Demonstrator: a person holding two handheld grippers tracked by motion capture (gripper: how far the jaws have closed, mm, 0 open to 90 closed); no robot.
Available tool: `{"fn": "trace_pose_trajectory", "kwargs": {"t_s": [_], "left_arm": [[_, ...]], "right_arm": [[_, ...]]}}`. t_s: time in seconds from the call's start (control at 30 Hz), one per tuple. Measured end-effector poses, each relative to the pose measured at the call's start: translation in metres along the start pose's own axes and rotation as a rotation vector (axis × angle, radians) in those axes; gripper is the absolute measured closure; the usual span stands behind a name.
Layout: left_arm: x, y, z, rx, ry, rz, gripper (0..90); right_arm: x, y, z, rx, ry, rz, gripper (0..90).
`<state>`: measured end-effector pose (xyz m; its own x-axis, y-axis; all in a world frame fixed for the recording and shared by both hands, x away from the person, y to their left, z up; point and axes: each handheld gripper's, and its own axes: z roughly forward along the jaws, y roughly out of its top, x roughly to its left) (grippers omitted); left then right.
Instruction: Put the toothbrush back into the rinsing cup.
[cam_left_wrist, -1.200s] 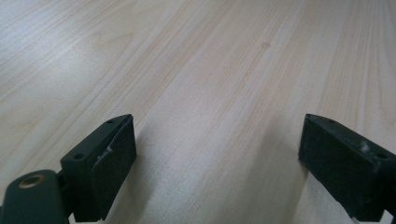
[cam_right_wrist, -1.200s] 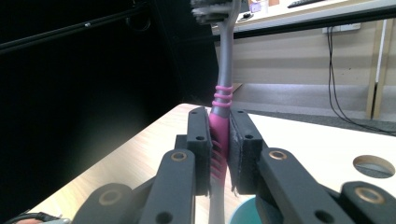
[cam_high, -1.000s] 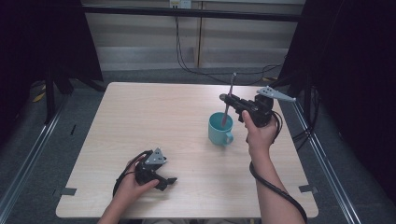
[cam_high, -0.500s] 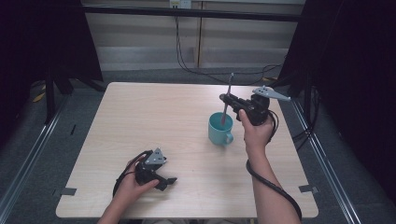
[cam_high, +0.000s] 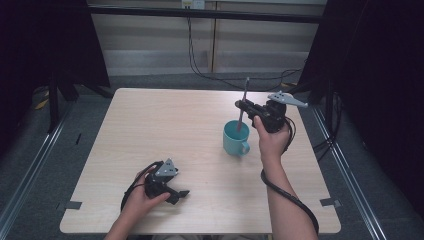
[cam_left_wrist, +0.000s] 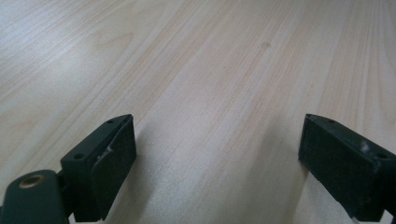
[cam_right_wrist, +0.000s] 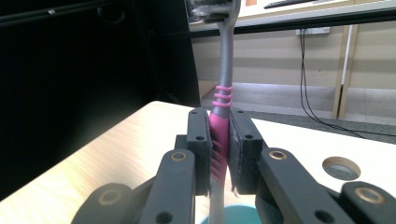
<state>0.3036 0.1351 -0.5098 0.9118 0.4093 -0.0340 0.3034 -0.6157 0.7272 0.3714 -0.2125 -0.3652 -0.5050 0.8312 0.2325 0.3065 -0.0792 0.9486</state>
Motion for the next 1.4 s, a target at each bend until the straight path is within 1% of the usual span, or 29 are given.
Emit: {"fn": "trace_pose_trajectory", "kwargs": {"t_s": [0.07, 0.13, 0.37, 0.77, 0.97, 1.17, 1.4], "left_arm": [[0.000, 0.000, 0.000, 0.000, 0.000, 0.000, 11.0], [0.000, 0.000, 0.000, -0.001, 0.000, -0.001, 11.0], [0.000, 0.000, 0.000, 0.005, 0.001, 0.004, 11.0], [0.000, 0.000, 0.000, 0.002, 0.000, -0.003, 11.0], [0.000, 0.000, 0.000, 0.003, -0.001, -0.003, 11.0], [0.000, 0.000, 0.000, 0.004, -0.001, -0.002, 11.0], [0.000, 0.000, 0.000, 0.003, -0.001, -0.003, 11.0]], "right_arm": [[0.000, -0.001, 0.001, 0.006, -0.005, -0.004, 80.5], [-0.002, -0.003, 0.004, 0.012, -0.020, -0.020, 80.5], [-0.006, -0.005, 0.007, 0.009, -0.032, -0.021, 80.5], [-0.010, -0.014, 0.011, 0.014, -0.040, -0.019, 80.5], [-0.011, -0.021, 0.013, 0.021, -0.037, -0.011, 80.4], [-0.010, -0.032, 0.015, 0.043, -0.038, -0.009, 80.4], [-0.012, -0.042, 0.014, 0.049, -0.040, -0.001, 80.3]]}}
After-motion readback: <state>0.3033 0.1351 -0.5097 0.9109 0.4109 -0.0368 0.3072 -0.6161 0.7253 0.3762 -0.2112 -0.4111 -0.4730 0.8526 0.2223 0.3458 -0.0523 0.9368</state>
